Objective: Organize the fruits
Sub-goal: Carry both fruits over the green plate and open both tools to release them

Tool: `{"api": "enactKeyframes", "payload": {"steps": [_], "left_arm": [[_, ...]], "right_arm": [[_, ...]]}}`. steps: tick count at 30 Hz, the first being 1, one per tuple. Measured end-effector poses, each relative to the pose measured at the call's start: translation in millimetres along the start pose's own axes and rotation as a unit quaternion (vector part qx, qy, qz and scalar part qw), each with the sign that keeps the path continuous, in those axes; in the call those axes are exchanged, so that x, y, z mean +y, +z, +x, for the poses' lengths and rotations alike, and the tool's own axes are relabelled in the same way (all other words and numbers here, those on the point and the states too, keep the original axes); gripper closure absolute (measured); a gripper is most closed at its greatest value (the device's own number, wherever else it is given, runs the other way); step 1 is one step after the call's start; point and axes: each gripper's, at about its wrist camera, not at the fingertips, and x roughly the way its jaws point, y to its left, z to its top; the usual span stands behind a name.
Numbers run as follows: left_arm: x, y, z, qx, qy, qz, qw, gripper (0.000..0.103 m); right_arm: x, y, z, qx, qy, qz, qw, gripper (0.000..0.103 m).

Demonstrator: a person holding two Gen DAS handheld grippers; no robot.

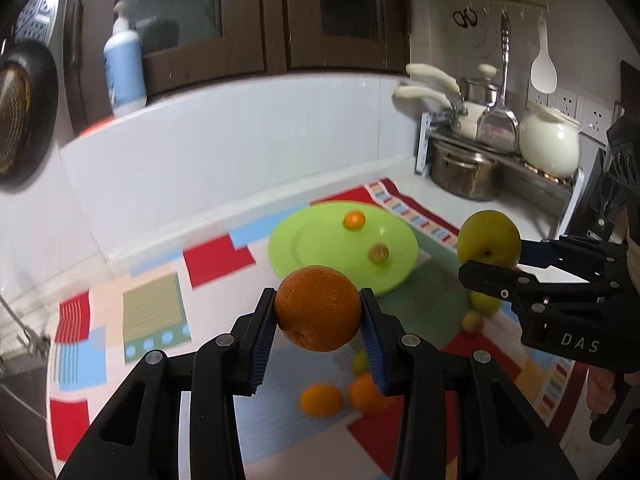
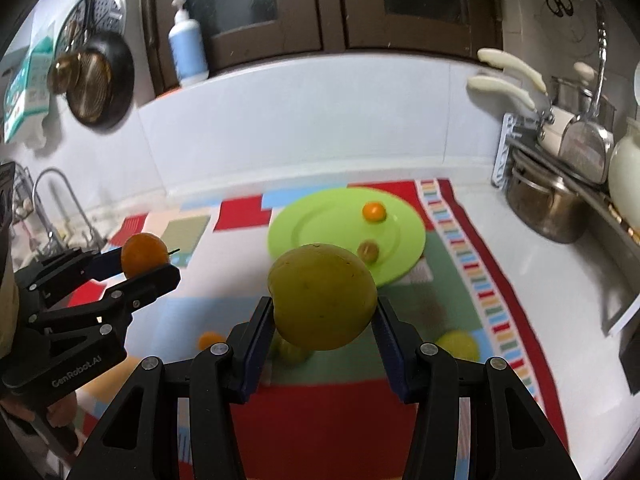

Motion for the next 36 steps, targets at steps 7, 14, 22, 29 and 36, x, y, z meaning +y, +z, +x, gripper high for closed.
{"api": "enactKeyframes", "payload": {"steps": [7,14,22,29,36], "left_arm": [[-2,32,12,-0.025,0.002,0.01,0.9996,0.063],[1,56,41,-0.026,-0.004,0.013,0.9996,0.063],[9,76,92,-0.012,-0.009,0.017,0.9997,0.063],[20,78,148,0.021,-0.024,0.011,0.9994,0.063],[29,69,197,0.063,-0.039,0.006,0.9972,0.063]], "right_arm": [[-14,37,2,-0.04,-0.006,0.014,0.999,0.053],[-23,62,22,-0.043,-0.007,0.013,0.999,0.053],[-41,83,67,-0.022,-0.004,0.034,0.999,0.053],[-58,90,116,0.013,-0.011,0.06,0.998,0.053],[-67,89,159,0.052,-0.018,0.067,0.996,0.053]]}}
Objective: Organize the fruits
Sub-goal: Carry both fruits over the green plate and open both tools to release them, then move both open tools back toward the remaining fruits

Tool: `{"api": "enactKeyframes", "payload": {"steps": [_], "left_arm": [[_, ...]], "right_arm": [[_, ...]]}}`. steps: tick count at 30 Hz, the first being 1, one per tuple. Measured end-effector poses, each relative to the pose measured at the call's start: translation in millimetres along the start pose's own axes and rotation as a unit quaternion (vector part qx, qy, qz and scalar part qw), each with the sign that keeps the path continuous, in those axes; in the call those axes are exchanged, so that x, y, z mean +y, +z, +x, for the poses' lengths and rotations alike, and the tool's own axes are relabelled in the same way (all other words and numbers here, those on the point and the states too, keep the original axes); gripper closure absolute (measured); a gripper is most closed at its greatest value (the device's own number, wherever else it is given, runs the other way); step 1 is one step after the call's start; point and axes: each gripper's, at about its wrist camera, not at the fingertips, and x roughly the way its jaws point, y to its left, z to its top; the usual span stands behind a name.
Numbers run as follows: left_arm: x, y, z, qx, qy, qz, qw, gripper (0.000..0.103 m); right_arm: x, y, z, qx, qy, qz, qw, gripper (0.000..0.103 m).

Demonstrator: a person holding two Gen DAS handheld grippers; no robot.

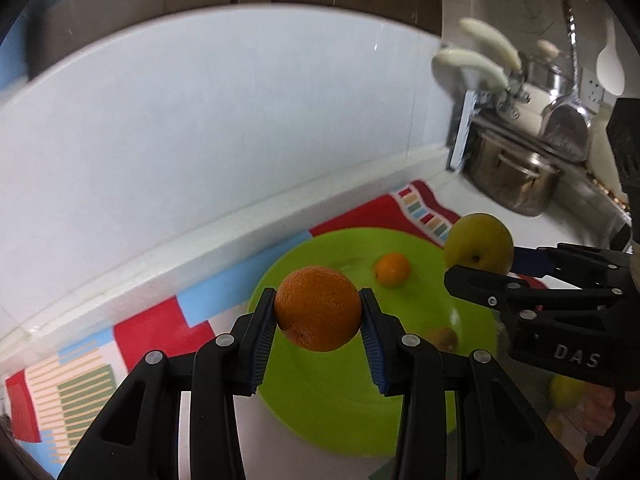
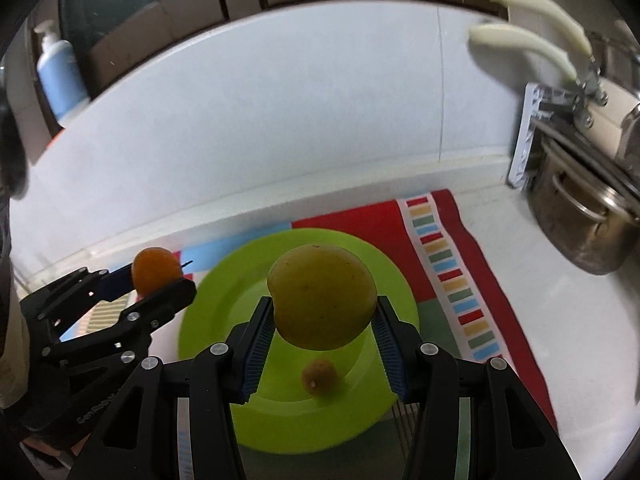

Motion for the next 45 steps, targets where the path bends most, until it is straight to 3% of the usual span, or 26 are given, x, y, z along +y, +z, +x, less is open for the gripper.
{"api": "enactKeyframes", "payload": {"steps": [8,11,13,19,22,28,45], "left_arm": [[4,-4,31,0.034,-0.01,0.005,0.9994,0.062],[6,-4,26,0.025,-0.002,0.007,0.9997,0.047],[7,-2,17,0.016,0.004,0.006,0.9998,0.046],[7,-1,-18,-0.007,0.02,0.008,0.9997,0.033],[2,-3,-42,-0.021,0.024,0.01,0.9995,0.028],[-6,-7,-90,-0.053,0.032,0.005,0.9981,0.019],[-25,-57,-186,-0.092,0.076,0.011,0.9928,0.012]], "right_arm": [[-1,-4,28,0.028,-0.005,0.006,1.0,0.053],[-1,-6,30,0.029,-0.016,0.006,0.999,0.048],[-2,-5,27,0.022,-0.018,0.011,1.0,0.043],[-1,-7,-4,-0.011,-0.03,0.012,0.999,0.042],[4,-10,-23,-0.031,-0.04,0.006,0.999,0.034],[15,-19,-66,-0.069,-0.052,-0.007,0.996,0.028],[41,-74,-150,-0.099,-0.068,-0.048,0.992,0.024]]}}
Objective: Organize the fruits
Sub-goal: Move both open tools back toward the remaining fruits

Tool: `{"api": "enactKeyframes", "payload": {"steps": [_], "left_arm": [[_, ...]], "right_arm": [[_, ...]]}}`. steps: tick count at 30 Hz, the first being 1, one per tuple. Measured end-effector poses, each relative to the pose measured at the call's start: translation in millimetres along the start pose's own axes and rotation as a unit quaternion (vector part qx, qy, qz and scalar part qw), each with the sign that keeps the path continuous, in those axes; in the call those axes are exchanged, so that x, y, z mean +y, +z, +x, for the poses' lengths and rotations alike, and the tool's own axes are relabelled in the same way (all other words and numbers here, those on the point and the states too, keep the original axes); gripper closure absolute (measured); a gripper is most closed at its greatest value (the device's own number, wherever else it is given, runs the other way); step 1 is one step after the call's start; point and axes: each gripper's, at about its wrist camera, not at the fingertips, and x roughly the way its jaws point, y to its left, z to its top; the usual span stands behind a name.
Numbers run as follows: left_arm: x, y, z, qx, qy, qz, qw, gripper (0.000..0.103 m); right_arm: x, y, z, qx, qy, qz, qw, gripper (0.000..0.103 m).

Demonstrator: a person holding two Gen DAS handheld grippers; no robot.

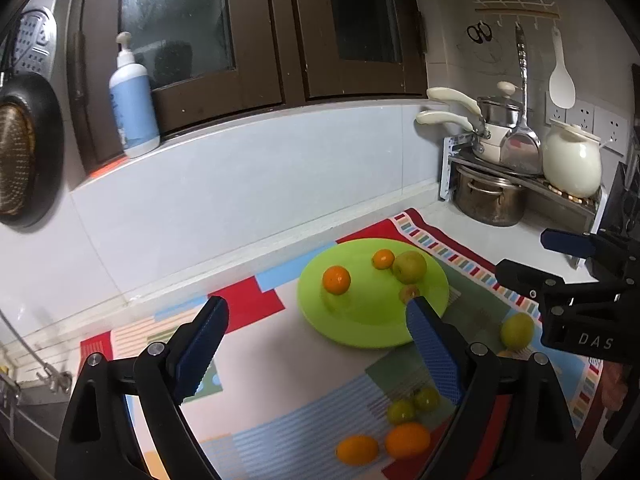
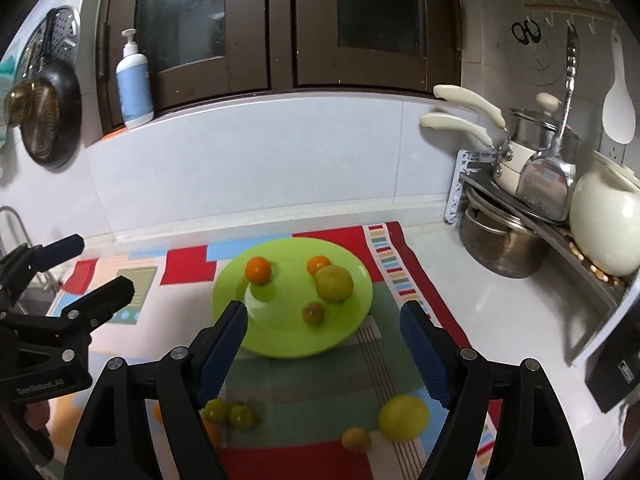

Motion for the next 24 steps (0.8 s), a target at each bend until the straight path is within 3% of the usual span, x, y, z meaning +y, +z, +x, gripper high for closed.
{"api": "enactKeyframes", "payload": {"steps": [13,24], "left_arm": [[-1,-38,-37,-0.007,0.015,0.03,0.9994,0.012],[3,-71,-49,-0.01,-0.021,0.095,0.9952,0.012]], "right_arm": [[16,-31,-35,-0.008,0.009,-0.017,1.0,0.024],[49,-59,-49,0.015,0.041,-0.048,0.998,0.024]]}}
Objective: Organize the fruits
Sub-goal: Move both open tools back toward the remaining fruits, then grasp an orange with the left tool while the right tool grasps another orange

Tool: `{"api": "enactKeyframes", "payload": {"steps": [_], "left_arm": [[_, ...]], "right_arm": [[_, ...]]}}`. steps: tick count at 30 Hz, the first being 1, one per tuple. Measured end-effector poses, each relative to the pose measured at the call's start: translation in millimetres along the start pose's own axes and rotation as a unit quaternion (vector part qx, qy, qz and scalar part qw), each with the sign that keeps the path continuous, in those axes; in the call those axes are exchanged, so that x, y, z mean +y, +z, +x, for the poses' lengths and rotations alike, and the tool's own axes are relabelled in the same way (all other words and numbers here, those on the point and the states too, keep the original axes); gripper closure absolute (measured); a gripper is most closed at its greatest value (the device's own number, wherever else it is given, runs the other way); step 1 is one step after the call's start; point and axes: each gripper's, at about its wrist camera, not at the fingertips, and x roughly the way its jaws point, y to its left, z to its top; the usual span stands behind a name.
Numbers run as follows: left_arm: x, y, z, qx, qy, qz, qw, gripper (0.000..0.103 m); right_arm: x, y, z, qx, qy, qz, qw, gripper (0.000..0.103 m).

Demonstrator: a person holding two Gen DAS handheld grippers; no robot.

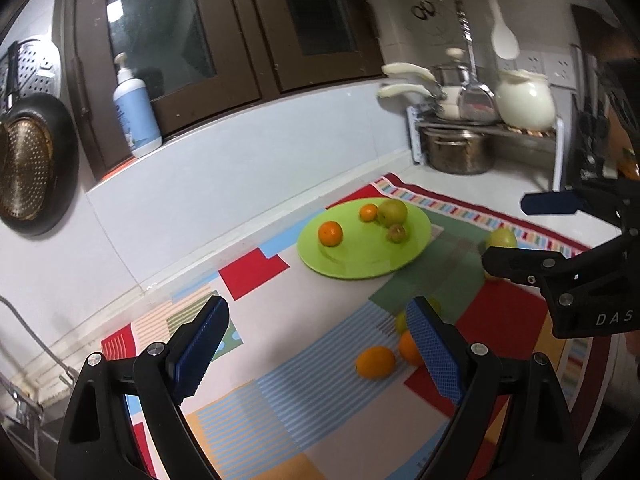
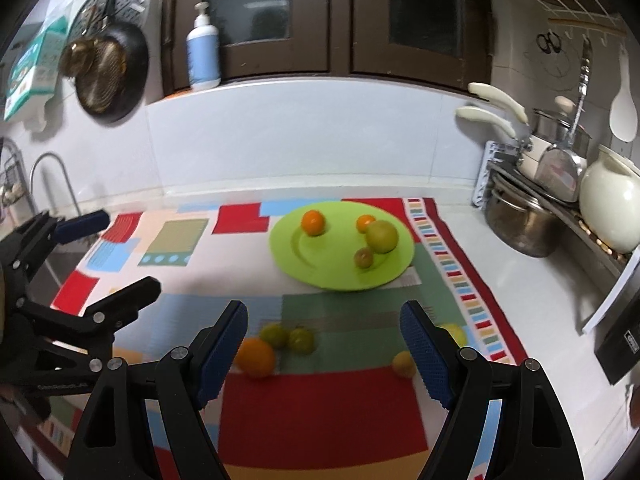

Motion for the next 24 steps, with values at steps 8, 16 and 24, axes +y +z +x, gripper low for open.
{"api": "enactKeyframes", "payload": {"steps": [8,16,24], "left_arm": [[3,-19,8,-0.001,-0.046,0.073,0.9962,0.013],[5,-31,38,0.018,-0.12,0.109,0.9866,0.024],[2,-43,69,0.037,-0.187,0.13,0.9731,0.036]], "right_arm": [[31,-18,10,0.028,-0.002,-0.058,0.998,0.024],[47,-32,37,0.072,0.002,-0.084,0.994,0.025],[52,-40,70,0.117,0.021,-0.098,0.988,0.035]]}}
